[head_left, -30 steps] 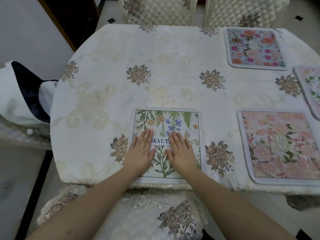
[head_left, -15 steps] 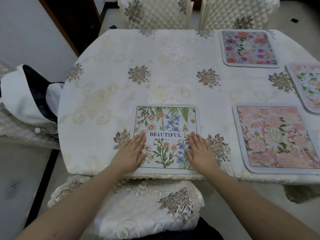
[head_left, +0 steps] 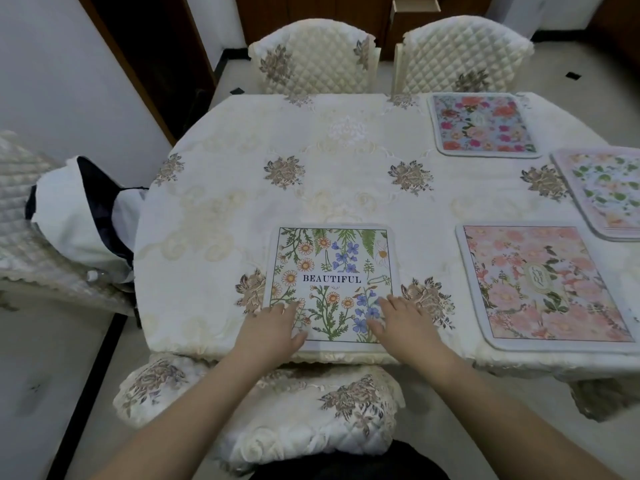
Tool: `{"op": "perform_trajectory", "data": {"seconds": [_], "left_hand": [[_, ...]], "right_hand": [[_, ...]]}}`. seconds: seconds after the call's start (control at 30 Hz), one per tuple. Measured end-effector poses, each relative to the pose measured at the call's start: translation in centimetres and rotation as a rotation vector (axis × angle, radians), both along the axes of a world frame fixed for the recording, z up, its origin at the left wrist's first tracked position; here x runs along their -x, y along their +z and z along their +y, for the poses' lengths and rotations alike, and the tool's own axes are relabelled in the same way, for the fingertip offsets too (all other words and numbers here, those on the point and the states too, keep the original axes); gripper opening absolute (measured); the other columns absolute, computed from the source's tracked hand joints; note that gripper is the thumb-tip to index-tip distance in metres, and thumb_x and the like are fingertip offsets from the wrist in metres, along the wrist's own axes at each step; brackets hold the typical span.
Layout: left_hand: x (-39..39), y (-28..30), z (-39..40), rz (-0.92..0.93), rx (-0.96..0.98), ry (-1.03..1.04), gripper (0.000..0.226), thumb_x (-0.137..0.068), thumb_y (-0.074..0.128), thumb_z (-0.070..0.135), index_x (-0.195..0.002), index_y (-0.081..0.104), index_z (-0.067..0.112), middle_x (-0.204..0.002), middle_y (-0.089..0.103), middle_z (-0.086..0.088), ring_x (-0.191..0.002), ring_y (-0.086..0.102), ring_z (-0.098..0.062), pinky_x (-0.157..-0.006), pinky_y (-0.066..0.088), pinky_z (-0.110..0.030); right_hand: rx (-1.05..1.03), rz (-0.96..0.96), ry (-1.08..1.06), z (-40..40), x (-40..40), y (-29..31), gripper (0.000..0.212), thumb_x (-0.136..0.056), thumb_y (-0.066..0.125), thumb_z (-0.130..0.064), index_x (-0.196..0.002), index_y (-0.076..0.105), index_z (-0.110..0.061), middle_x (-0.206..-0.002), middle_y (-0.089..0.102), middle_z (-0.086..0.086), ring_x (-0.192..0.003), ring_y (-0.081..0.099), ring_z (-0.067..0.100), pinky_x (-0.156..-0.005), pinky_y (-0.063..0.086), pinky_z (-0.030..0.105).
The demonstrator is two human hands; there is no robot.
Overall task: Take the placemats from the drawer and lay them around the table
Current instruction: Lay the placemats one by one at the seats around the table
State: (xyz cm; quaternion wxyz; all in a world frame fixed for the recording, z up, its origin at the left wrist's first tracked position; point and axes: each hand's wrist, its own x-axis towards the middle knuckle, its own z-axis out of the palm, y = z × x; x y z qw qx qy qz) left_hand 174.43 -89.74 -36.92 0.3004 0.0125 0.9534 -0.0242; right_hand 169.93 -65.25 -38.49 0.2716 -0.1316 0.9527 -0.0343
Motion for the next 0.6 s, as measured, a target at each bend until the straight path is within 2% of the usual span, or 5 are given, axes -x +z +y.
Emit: {"op": "perform_trajectory", "data": {"seconds": [0.13, 0.27, 0.4, 0.47, 0.6], "left_hand": [[0.0, 4.4, -1.4, 0.17, -0.067, -0.059, 0.076, -0.092, 0.018, 0.07, -0.154, 0.029, 0.027, -0.158, 0.034, 0.002, -0.144, 0.034, -0.021, -0.118, 0.026, -0.046], [-0.3, 9.6, -3.2, 0.433, -0.225, -0.179, 0.075, -0.088, 0.016, 0.071, -0.143, 0.049, 0.032, -0.149, 0.049, 0.007, -0.139, 0.044, -0.017, -0.116, 0.026, -0.046], [-0.4, 13.7, -4.4, 0.406, -0.11, -0.091, 0.096, -0.073, -0.011, 0.076, -0.157, 0.017, 0.036, -0.166, 0.012, 0.006, -0.153, 0.009, -0.018, -0.122, 0.007, -0.048], [-0.7, 15.3, -4.9, 0.455, -0.074, -0.027, 0.1, -0.068, -0.019, 0.075, -0.158, 0.005, 0.036, -0.167, -0.001, 0.006, -0.153, -0.002, -0.021, -0.121, 0.003, -0.05], [-1.5, 17.3, -5.5, 0.603, -0.142, -0.024, 0.089, -0.082, -0.007, 0.075, -0.155, 0.026, 0.035, -0.165, 0.02, 0.003, -0.152, 0.017, -0.025, -0.119, 0.016, -0.055]], "right_hand": [[0.037, 0.072, -0.016, -2.0, -0.5, 3.9, 0.062, -0.103, 0.021, -0.055, -0.154, 0.025, -0.019, -0.161, 0.024, 0.001, -0.149, 0.017, 0.019, -0.12, 0.011, 0.041], [0.079, 0.145, -0.055, -5.2, -2.0, 7.8, 0.061, -0.103, 0.018, -0.054, -0.155, 0.022, -0.022, -0.163, 0.019, -0.001, -0.151, 0.011, 0.018, -0.12, 0.008, 0.041], [0.138, 0.214, -0.038, -7.4, -3.2, 11.6, 0.061, -0.103, 0.016, -0.054, -0.157, 0.012, -0.027, -0.165, 0.012, -0.004, -0.151, 0.005, 0.016, -0.121, 0.004, 0.038], [0.141, 0.266, -0.027, -8.1, -3.7, 13.4, 0.067, -0.097, 0.003, -0.06, -0.157, 0.009, -0.03, -0.165, 0.009, -0.005, -0.152, 0.003, 0.015, -0.122, 0.002, 0.038], [0.131, 0.431, -0.03, -8.9, -4.7, 16.7, 0.093, -0.077, -0.028, -0.068, -0.156, 0.008, -0.034, -0.165, 0.01, -0.006, -0.152, 0.004, 0.017, -0.122, 0.002, 0.039]]}}
